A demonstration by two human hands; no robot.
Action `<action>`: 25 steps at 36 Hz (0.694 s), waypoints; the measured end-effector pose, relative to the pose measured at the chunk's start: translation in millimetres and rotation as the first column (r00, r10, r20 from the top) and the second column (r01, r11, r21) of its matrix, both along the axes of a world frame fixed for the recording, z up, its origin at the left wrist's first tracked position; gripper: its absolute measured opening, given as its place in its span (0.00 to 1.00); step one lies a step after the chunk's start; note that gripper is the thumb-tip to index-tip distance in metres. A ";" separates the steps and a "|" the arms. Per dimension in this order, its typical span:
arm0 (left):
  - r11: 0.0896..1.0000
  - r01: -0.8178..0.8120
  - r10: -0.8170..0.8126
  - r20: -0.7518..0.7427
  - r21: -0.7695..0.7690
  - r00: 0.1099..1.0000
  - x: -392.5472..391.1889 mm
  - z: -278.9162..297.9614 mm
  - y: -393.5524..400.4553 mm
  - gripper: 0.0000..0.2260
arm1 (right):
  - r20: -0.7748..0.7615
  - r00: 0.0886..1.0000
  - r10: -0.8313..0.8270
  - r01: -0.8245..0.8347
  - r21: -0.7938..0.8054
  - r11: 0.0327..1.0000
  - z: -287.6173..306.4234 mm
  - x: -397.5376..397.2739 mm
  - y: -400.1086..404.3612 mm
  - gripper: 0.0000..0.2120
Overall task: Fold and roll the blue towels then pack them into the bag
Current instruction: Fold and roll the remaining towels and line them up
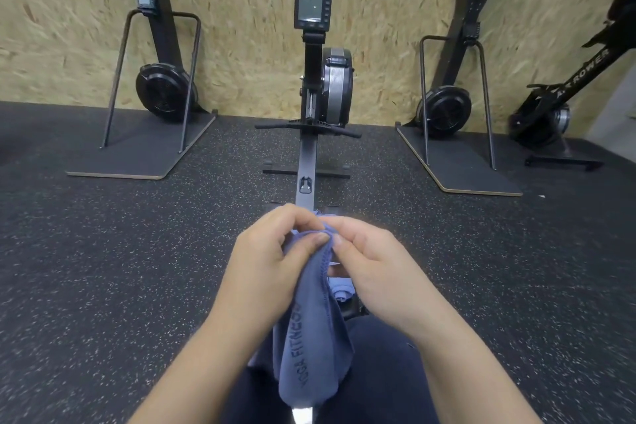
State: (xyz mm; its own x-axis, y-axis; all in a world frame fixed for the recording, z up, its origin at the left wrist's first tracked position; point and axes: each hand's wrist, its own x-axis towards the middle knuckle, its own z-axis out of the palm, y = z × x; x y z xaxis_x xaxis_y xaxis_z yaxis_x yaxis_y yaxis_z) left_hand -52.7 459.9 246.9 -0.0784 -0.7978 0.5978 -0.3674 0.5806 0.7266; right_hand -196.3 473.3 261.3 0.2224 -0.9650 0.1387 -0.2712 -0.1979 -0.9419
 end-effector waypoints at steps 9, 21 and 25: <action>0.999 -0.017 0.019 -0.030 0.049 0.999 -2.2 0.6 -0.2 0.06 | 0.007 0.999 0.035 -0.034 -0.033 0.999 3.1 1.0 2.3 0.19; 0.992 0.013 0.012 -0.197 0.126 0.980 -5.3 5.9 -8.4 0.09 | 0.255 0.963 0.090 -0.088 -0.020 0.996 7.5 -5.4 -1.3 0.16; 0.990 0.029 -0.007 -0.165 0.135 0.986 -7.6 7.5 -11.0 0.08 | 0.218 0.975 0.044 -0.035 -0.046 0.998 5.3 -8.8 -5.1 0.16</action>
